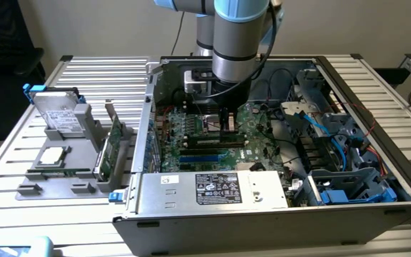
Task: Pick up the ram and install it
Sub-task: 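Insert the ram into the slot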
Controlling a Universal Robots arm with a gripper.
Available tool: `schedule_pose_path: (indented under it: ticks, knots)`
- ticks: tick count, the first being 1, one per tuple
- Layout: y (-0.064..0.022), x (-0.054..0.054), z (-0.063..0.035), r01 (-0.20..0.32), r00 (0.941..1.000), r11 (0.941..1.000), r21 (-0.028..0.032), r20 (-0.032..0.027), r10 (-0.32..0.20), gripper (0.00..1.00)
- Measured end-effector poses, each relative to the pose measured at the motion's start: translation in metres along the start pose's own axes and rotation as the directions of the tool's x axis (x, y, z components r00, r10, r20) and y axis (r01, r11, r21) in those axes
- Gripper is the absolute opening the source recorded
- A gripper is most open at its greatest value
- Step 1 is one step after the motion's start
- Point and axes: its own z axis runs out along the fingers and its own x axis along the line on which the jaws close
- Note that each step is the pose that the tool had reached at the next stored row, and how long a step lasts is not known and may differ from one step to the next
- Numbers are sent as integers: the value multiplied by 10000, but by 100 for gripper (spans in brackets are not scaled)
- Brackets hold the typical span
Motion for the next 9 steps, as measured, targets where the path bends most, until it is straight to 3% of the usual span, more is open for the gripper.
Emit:
schedule_pose_path:
  ticks: [1, 2, 5, 9]
  knots:
    - [0, 0, 0, 0, 10000, 10000, 0, 0, 0, 14]
    - [0, 0, 0, 0, 10000, 10000, 0, 0, 0, 21]
    - [0, 0, -12, 0, 10000, 10000, 0, 1, 0, 21]
    - [-27, 3, -111, -1, 10000, 10000, 0, -1, 1, 21]
